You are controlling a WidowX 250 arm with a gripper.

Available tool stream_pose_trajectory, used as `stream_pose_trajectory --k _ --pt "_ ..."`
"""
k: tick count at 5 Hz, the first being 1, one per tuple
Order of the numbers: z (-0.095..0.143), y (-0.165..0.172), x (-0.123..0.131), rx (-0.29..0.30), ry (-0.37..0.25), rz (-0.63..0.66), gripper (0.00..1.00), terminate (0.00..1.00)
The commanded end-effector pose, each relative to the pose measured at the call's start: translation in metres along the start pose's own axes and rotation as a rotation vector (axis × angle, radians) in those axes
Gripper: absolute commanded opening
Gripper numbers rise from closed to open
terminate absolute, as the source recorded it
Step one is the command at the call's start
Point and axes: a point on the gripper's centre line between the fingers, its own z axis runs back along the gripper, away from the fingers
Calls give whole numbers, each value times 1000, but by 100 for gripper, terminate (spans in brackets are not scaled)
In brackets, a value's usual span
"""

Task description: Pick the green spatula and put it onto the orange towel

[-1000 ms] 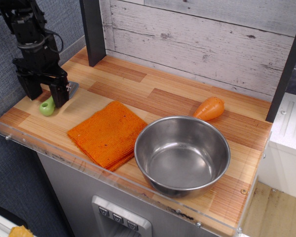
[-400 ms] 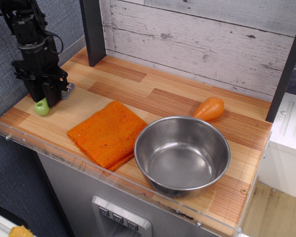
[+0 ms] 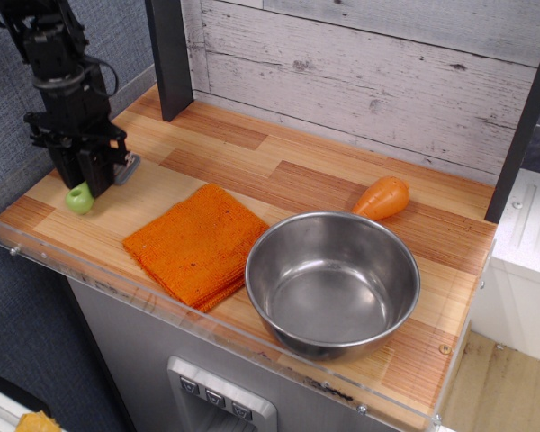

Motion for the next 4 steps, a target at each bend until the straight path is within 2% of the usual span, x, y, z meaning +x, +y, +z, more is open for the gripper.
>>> stream_pose_trajectory --k 1,2,4 --pt "97 -60 -9 0 -134 -128 0 0" --pt "86 -94 -14 3 -91 -195 0 0" --pt "45 -122 -31 42 -96 -242 0 0"
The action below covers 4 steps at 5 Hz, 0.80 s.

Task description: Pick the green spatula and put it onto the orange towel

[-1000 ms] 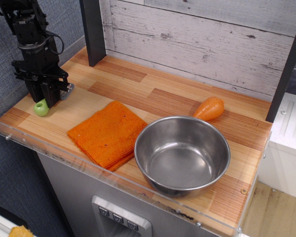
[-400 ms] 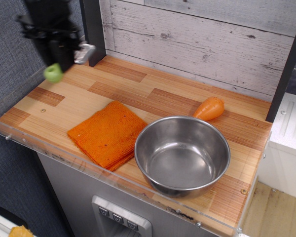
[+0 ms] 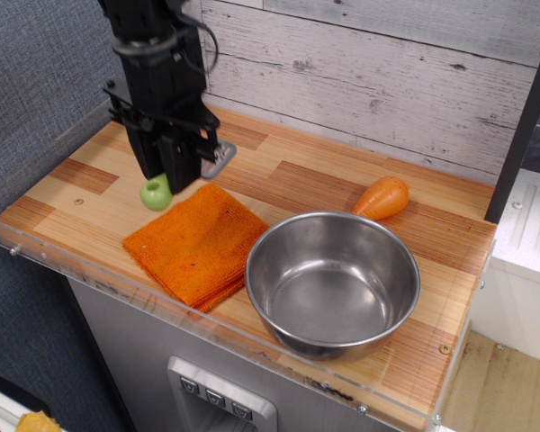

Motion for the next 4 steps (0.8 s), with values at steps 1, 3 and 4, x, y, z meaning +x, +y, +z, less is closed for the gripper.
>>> stream_pose_trajectory --k 1,3,4 --pt "-22 -14 -8 61 -36 -9 0 0" --pt "-46 -15 -5 60 11 7 0 0" --pt "-42 -13 -6 50 24 9 100 0"
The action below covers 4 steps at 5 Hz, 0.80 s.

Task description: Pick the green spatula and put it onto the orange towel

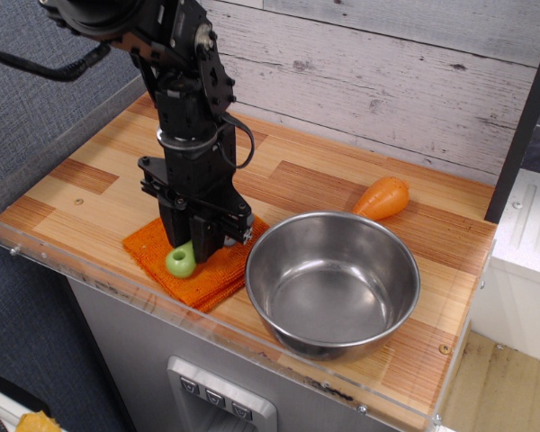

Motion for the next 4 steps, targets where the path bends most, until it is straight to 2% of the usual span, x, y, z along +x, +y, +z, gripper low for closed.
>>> stream_pose_trajectory --k 1,3,4 --pt "26 5 -1 5 -33 -14 100 0" --pt "116 2 -14 31 -173 -37 100 0" --pt "125 10 -16 13 -182 32 100 0"
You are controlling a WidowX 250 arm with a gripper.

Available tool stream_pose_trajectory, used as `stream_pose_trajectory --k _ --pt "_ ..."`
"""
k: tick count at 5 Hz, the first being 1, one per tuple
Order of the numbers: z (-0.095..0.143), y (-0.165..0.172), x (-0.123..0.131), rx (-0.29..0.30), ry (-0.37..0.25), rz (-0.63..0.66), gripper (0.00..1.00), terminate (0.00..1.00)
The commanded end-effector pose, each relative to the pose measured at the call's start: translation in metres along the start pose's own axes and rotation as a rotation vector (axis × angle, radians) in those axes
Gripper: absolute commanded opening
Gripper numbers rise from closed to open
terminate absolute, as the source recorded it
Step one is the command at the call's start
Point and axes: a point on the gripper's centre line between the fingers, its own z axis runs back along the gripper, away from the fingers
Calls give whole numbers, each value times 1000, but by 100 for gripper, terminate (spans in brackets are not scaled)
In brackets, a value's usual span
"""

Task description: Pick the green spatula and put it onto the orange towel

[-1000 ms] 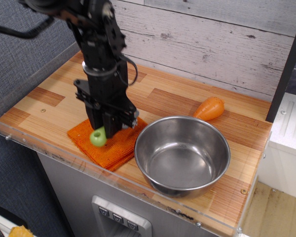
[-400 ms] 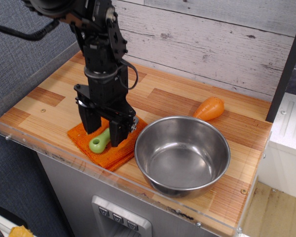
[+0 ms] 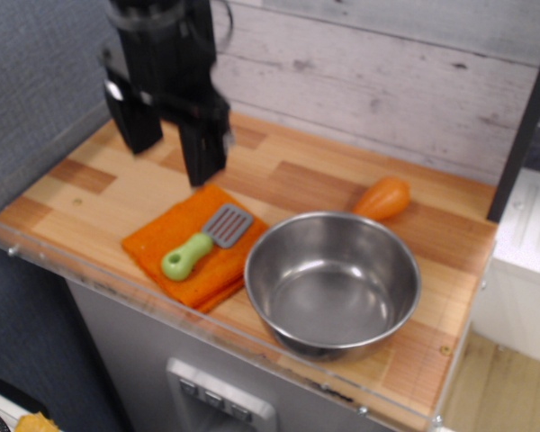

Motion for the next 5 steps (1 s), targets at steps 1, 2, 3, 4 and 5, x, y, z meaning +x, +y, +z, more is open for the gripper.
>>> stream_pose_trajectory --k 1,2,3,4,5 --pt "13 17 -4 6 -24 125 100 0" --pt "9 18 -4 -1 -17 192 100 0" --pt "9 22 -1 -59 17 107 100 0" --pt "9 22 -1 -59 17 107 100 0" --pt "9 22 -1 -59 17 107 100 100"
